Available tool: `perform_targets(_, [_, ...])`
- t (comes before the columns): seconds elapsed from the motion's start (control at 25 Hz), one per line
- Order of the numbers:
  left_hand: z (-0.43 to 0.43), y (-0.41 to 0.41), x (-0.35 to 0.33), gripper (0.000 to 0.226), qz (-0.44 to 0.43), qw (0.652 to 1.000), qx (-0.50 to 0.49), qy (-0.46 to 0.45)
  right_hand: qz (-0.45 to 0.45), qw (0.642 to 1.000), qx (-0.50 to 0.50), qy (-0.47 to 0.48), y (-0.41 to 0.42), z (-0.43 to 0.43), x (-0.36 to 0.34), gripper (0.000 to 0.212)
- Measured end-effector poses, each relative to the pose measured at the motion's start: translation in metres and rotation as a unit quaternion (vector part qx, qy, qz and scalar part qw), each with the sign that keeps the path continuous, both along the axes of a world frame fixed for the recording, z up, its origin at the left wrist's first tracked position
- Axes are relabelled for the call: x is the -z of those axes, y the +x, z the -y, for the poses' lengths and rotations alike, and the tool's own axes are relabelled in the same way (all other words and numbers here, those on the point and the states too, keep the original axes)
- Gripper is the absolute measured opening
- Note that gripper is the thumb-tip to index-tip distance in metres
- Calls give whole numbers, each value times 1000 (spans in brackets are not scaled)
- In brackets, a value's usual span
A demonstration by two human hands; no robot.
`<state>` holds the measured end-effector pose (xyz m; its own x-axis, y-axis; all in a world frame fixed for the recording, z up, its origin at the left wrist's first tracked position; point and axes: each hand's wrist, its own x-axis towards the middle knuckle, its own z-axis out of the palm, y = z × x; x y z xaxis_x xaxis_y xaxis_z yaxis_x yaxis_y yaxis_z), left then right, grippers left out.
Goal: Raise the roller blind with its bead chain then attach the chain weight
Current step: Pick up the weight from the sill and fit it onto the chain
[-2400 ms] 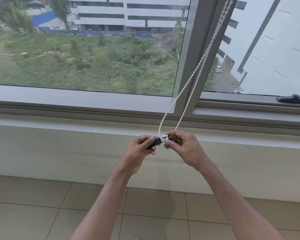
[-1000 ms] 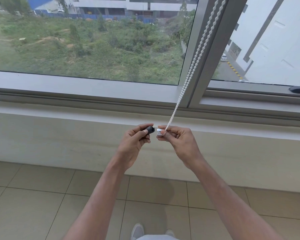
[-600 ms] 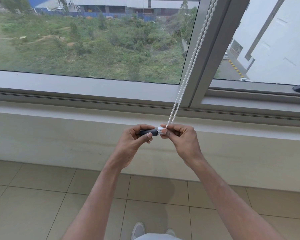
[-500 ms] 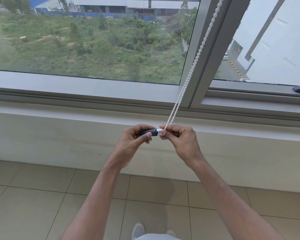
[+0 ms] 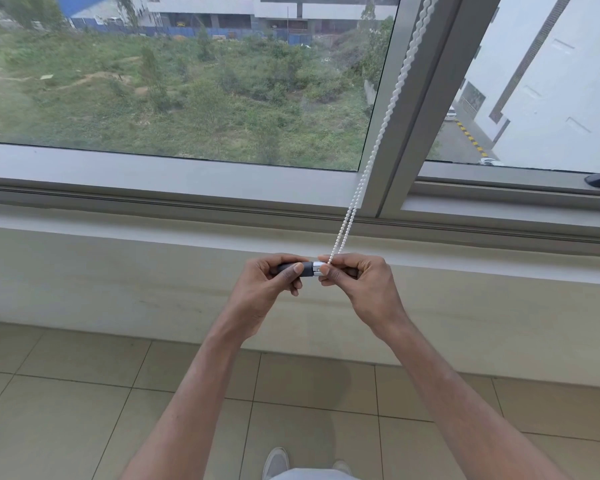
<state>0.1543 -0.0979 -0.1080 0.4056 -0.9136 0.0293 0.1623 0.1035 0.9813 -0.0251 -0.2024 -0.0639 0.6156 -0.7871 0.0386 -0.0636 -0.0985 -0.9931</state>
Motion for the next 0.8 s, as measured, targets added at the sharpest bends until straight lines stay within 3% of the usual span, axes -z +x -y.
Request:
perform_targets(0.44, [5, -11, 2, 23, -28, 999, -10, -22, -14, 999, 20, 47, -2, 5, -4, 12])
perform_targets(0.64, [7, -22, 10, 19, 24, 997, -59, -48, 9, 995, 37, 95, 2, 7, -3, 11])
perform_targets(0.8, [12, -21, 18, 26, 93, 996, -10, 4, -32, 999, 19, -12, 0, 11, 1, 9])
